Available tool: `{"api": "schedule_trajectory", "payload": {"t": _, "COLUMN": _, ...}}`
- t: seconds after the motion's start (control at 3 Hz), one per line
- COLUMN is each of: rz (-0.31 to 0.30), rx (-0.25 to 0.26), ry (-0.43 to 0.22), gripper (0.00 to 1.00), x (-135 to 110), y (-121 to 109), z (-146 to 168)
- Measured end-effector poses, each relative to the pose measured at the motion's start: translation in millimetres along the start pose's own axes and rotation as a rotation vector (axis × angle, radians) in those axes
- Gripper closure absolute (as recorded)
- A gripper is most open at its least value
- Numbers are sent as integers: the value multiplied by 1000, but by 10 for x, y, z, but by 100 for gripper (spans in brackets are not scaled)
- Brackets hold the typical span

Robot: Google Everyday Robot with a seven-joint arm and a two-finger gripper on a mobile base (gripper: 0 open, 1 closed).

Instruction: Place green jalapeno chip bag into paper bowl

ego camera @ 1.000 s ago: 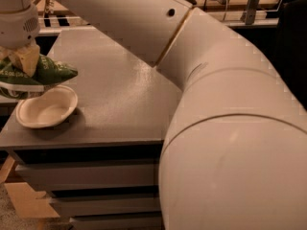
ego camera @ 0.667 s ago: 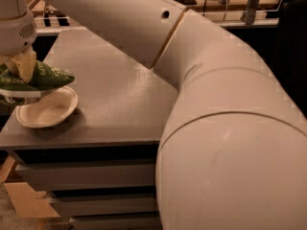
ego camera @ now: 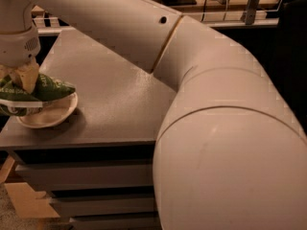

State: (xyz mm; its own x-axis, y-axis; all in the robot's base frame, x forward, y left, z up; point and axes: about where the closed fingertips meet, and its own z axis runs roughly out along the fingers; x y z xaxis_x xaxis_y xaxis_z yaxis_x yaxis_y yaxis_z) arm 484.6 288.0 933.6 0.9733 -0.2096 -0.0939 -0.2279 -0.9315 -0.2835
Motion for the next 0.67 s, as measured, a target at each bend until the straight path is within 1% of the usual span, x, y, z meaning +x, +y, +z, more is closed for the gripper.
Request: {"api": "schedule_trajectory", "payload": {"t": 0.67, "rz": -5, "rx": 13, "ry": 26, "gripper": 100, "x": 91, "y": -44, "z": -82}}
